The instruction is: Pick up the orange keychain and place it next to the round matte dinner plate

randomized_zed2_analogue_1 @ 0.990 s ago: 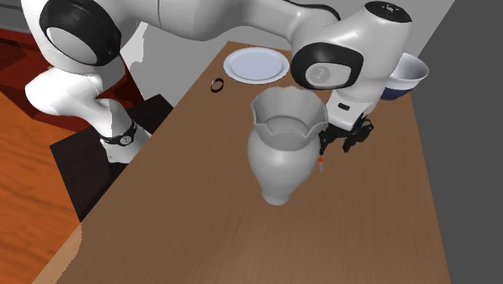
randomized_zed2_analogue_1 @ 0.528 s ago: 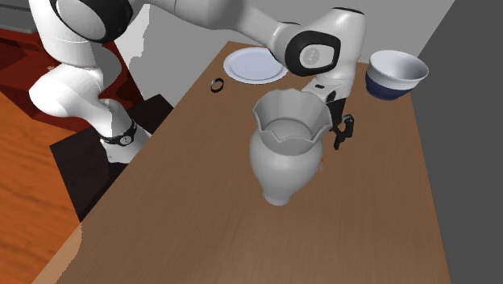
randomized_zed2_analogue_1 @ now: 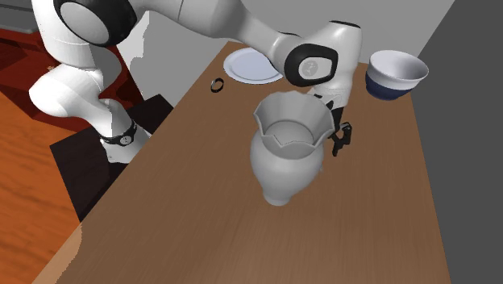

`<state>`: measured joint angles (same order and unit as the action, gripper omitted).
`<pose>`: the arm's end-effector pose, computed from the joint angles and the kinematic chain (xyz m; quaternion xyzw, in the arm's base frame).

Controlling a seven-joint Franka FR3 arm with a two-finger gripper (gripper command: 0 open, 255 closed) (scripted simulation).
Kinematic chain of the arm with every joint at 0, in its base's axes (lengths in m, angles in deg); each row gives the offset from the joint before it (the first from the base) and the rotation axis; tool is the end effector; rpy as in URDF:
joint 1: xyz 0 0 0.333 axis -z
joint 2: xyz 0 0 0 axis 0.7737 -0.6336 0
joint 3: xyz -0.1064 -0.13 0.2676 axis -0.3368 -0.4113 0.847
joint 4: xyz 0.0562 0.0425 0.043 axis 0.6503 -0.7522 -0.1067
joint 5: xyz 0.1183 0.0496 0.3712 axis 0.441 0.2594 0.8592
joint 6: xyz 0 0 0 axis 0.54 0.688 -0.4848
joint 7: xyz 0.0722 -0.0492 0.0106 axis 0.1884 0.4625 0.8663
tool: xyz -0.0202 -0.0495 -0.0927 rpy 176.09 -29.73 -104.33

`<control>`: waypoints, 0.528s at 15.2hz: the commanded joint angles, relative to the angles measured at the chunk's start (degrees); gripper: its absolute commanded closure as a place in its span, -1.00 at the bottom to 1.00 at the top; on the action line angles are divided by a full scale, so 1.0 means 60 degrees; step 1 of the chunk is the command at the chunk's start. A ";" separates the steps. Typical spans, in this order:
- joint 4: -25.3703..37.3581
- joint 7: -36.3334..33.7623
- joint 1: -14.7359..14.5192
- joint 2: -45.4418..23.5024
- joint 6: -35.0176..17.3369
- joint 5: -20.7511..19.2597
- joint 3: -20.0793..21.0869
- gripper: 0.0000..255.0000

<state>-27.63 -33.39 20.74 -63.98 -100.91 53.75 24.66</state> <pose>0.5404 0.4392 0.3300 0.9062 -0.3901 0.1547 0.0519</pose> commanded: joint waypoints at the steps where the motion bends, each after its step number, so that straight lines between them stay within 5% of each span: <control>1: 0.0007 0.0001 0.0000 -0.0006 -0.0002 -0.0001 -0.0001 -1.00; 4: 0.0005 0.0000 0.0000 -0.0005 -0.0001 -0.0001 -0.0001 -1.00; 5: 0.0005 0.0000 0.0000 -0.0005 -0.0001 -0.0001 -0.0001 1.00; 8: 0.0018 0.0002 -0.0005 -0.0005 0.0012 0.0001 0.0001 1.00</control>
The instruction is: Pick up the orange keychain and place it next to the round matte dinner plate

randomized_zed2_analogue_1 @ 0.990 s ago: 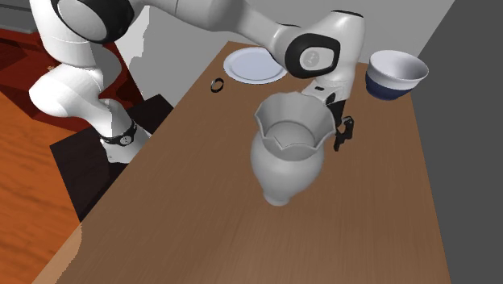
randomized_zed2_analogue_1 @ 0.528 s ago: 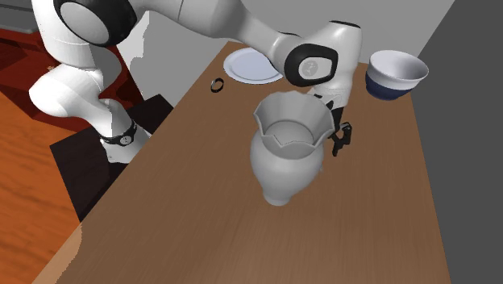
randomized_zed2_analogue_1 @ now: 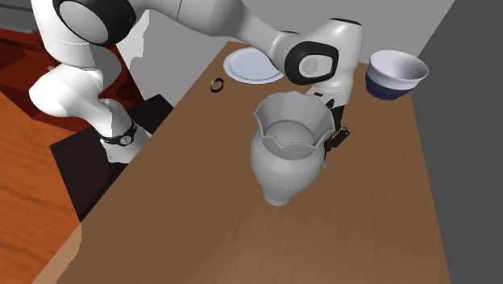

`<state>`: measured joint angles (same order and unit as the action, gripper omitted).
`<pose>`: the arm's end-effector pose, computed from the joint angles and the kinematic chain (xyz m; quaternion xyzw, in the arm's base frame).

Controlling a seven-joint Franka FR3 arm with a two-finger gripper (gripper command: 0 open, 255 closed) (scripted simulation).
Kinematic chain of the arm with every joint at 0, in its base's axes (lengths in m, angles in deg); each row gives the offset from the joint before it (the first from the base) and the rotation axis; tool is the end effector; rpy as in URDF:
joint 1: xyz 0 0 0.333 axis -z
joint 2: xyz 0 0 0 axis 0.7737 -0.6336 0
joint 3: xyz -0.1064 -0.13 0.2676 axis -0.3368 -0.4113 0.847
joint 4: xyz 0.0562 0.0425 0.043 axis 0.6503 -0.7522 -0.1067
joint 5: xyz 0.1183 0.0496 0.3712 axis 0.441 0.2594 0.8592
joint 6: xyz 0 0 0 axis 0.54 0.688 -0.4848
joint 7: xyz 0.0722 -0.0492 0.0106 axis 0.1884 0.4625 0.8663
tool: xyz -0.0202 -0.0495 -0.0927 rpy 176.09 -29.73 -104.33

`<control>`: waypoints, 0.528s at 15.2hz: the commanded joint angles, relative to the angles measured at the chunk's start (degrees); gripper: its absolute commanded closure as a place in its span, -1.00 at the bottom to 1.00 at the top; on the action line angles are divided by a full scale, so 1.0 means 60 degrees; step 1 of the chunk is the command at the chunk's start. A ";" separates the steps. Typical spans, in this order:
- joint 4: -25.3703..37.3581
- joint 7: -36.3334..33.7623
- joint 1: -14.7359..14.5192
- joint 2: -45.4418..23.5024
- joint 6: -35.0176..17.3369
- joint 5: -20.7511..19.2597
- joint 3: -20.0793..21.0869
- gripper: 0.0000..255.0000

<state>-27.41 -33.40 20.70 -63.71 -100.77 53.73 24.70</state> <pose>0.5406 0.4401 0.3349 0.9059 -0.3904 0.1567 0.0494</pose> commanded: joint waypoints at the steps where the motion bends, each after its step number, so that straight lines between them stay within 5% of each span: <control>1: -0.0026 -0.0007 -0.0004 -0.0043 -0.0009 0.0004 -0.0002 1.00; 8: 0.0051 0.0088 0.0018 0.0061 0.0152 0.0063 0.0024 1.00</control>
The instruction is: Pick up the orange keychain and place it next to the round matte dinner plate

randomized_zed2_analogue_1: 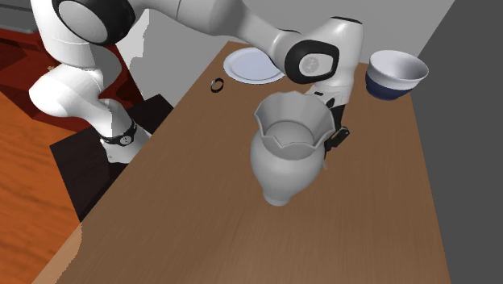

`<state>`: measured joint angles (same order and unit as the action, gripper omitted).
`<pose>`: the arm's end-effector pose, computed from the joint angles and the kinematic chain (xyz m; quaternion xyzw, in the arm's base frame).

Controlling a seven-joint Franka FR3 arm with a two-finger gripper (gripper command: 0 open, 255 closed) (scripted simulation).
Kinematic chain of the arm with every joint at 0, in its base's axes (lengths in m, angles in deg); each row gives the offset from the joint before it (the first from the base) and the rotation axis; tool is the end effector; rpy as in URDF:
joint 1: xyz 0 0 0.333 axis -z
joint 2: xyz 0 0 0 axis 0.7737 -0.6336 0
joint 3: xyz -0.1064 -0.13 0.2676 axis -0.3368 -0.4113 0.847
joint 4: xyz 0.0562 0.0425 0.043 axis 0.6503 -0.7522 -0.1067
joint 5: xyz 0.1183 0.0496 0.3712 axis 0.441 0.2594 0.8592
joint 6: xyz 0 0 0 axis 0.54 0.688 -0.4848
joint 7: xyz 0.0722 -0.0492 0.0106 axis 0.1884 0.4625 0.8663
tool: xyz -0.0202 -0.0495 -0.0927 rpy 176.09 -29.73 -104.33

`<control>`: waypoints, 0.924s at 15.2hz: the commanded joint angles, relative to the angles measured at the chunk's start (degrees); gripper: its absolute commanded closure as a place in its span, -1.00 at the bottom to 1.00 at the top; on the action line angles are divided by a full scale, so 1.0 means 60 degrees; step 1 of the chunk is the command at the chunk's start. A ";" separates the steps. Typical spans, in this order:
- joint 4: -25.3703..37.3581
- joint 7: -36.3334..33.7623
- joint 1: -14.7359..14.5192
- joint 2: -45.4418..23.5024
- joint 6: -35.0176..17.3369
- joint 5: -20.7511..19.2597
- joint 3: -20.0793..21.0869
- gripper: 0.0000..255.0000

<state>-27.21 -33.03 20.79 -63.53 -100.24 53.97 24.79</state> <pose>0.5409 0.4394 0.3379 0.9062 -0.3900 0.1553 0.0509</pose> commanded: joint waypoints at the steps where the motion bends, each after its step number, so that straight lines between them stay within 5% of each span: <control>1: 0.0065 0.0069 0.0006 0.0083 0.0153 0.0053 0.0024 1.00; 14: 0.0882 0.0616 0.0007 0.0622 0.1407 0.0396 0.0166 1.00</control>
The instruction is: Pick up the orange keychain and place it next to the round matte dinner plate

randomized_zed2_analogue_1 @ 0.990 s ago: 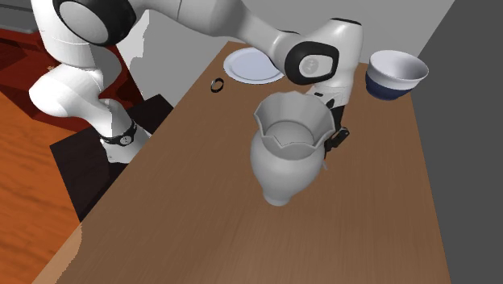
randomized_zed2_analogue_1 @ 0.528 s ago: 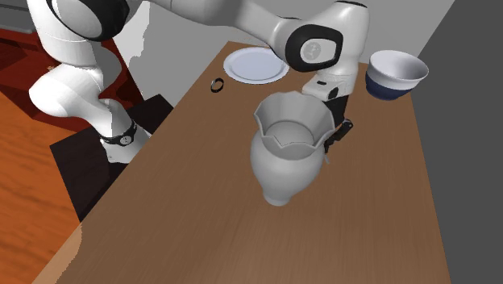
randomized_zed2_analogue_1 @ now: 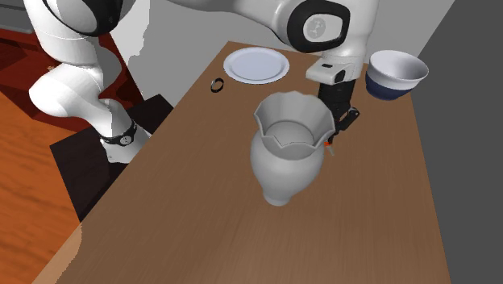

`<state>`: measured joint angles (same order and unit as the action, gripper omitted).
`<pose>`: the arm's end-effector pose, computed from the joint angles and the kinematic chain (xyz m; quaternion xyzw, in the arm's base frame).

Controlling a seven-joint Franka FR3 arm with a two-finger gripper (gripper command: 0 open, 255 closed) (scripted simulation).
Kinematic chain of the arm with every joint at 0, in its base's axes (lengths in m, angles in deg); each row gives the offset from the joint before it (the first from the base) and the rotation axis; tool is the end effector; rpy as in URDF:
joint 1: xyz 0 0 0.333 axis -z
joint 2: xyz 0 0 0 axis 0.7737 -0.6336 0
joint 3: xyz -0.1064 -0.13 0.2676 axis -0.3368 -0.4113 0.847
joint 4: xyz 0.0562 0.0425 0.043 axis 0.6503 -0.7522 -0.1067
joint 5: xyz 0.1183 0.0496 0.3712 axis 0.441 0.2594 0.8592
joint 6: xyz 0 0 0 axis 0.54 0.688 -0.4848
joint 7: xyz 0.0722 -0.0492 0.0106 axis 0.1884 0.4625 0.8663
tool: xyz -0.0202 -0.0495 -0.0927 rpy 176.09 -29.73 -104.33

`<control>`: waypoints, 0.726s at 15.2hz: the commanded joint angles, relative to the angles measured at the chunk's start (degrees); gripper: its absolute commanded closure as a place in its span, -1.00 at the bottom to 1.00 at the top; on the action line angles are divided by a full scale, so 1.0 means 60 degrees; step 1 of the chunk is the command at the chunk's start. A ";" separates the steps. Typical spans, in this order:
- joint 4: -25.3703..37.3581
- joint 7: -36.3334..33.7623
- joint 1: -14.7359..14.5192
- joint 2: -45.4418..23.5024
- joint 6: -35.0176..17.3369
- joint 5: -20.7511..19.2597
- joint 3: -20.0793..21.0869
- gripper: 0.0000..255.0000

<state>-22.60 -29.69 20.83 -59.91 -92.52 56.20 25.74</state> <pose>0.5399 0.4394 0.4085 0.9062 -0.3901 0.1548 0.0517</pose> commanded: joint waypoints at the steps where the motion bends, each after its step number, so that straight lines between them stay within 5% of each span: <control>1: 0.0195 0.0101 -0.0003 0.0048 0.0224 0.0048 0.0015 1.00; 11: -0.1181 -0.1598 -0.1025 0.1010 0.0403 0.0091 0.0568 1.00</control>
<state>-29.02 -38.11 15.41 -54.39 -90.40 56.69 28.76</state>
